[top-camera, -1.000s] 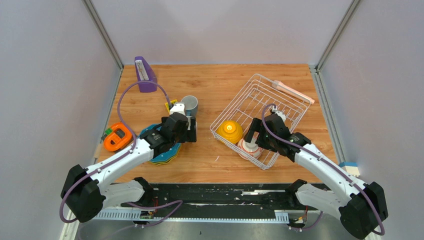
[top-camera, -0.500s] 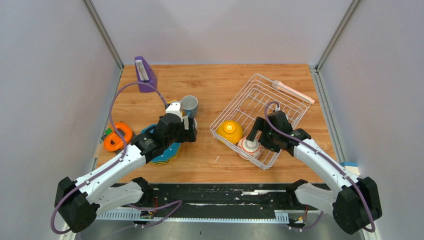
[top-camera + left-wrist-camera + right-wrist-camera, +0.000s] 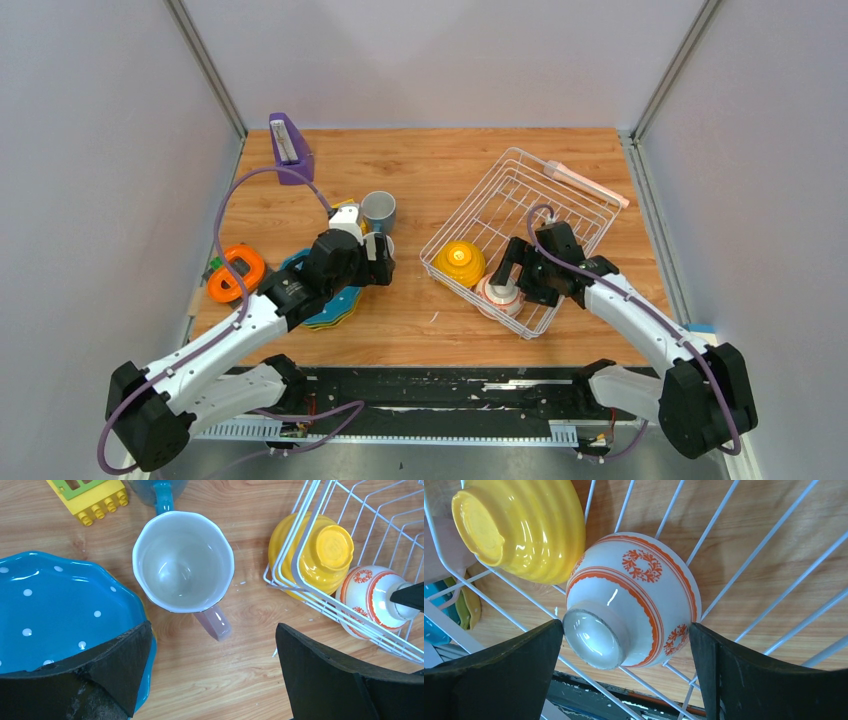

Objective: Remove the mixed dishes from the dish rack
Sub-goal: Pick up the bowl from the dish rack.

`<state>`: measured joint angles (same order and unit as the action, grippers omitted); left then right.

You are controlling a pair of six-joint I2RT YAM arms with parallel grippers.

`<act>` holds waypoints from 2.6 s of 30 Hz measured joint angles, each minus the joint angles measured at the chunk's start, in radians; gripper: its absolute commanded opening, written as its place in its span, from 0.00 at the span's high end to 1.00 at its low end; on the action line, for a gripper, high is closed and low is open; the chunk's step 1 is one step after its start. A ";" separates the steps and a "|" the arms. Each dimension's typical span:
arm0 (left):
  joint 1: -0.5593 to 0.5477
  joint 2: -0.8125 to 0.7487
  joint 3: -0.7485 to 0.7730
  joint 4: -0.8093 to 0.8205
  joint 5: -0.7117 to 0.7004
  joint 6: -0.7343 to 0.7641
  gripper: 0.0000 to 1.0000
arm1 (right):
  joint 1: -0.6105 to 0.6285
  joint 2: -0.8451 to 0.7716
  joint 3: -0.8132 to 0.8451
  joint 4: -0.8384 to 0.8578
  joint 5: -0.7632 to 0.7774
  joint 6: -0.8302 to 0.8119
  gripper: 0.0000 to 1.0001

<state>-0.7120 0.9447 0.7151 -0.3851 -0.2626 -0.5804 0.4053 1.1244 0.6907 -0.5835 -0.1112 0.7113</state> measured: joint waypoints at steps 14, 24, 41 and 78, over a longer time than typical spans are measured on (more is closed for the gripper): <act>0.000 -0.004 0.000 0.005 0.001 0.000 0.00 | -0.029 0.058 -0.008 0.064 -0.085 -0.022 0.00; 0.000 -0.041 0.000 0.006 0.017 0.000 0.00 | -0.031 0.042 -0.008 0.081 -0.103 -0.042 0.10; 0.000 -0.045 0.000 0.018 0.041 0.000 0.00 | -0.034 0.007 -0.023 0.077 -0.133 -0.047 0.17; -0.048 0.261 0.225 0.196 0.473 0.043 0.00 | -0.172 -0.123 -0.125 0.115 -0.273 -0.026 1.00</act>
<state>-0.7597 1.2060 0.9401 -0.1886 0.2100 -0.5373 0.2333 1.0012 0.5659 -0.4683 -0.3840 0.6853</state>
